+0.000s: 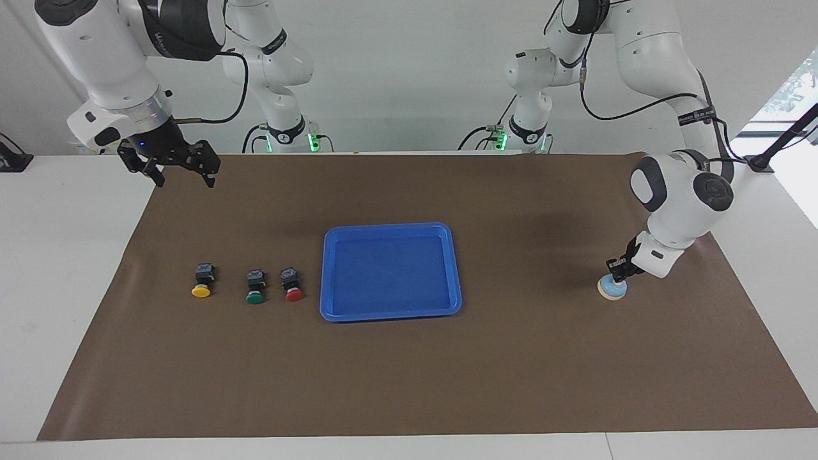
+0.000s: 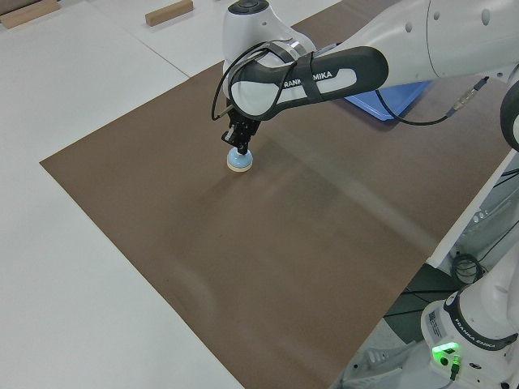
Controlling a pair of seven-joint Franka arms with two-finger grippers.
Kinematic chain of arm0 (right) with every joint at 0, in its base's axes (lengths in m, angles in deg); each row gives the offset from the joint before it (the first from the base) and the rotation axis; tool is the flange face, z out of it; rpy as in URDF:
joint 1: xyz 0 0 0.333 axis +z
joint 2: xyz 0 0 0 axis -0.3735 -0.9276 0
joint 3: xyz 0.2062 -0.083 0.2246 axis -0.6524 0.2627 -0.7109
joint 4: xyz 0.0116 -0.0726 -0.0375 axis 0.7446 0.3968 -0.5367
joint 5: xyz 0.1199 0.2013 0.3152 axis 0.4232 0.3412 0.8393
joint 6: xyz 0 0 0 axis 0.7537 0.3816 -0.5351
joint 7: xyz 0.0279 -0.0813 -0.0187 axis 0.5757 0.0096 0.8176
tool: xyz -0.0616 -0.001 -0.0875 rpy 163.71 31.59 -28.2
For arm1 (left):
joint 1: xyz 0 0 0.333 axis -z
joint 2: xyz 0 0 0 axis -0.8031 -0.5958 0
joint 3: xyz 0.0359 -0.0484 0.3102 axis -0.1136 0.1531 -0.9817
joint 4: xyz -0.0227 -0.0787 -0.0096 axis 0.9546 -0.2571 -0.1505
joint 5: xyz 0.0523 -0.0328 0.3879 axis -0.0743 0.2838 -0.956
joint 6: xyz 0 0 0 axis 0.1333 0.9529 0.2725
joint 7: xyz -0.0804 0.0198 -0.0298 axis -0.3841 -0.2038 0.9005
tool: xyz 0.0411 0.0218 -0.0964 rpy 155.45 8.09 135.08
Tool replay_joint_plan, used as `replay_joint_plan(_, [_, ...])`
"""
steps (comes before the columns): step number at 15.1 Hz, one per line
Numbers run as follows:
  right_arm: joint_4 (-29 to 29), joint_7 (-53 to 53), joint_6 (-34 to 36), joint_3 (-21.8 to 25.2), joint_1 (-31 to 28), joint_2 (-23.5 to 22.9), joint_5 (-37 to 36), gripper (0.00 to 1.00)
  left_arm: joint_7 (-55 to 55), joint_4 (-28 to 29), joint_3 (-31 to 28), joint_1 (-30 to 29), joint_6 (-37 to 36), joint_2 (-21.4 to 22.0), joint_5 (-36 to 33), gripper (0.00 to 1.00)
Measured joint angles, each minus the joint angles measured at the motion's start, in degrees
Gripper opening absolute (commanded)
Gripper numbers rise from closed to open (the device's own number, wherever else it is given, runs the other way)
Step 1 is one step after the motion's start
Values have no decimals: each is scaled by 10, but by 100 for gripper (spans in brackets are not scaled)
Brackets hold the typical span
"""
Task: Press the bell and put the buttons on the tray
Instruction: 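Press down on the white bell with the left gripper, then lift the left gripper off the bell and draw back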
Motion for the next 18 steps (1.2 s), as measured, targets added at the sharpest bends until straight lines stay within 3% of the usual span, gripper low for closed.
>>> replay_joint_plan(1, [0, 0, 0, 0, 0, 0, 0, 100, 0, -4, 0, 0, -12, 0, 0, 0])
replay_joint_plan(2, [0, 0, 0, 0, 0, 0, 0, 100, 0, -14, 0, 0, -31, 0, 0, 19])
replay_joint_plan(4, [0, 0, 0, 0, 0, 0, 0, 100, 0, -49, 2, 1, -88, 4, 0, 100])
replay_joint_plan(7, [0, 0, 0, 0, 0, 0, 0, 100, 0, -78, 4, 9, -165, 39, 0, 100])
replay_joint_plan(14, [0, 0, 0, 0, 0, 0, 0, 100, 0, -85, 20, 38, -334, 169, 0, 100])
replay_joint_plan(18, [0, 0, 0, 0, 0, 0, 0, 100, 0, -124, 30, 37, -386, 190, 0, 100])
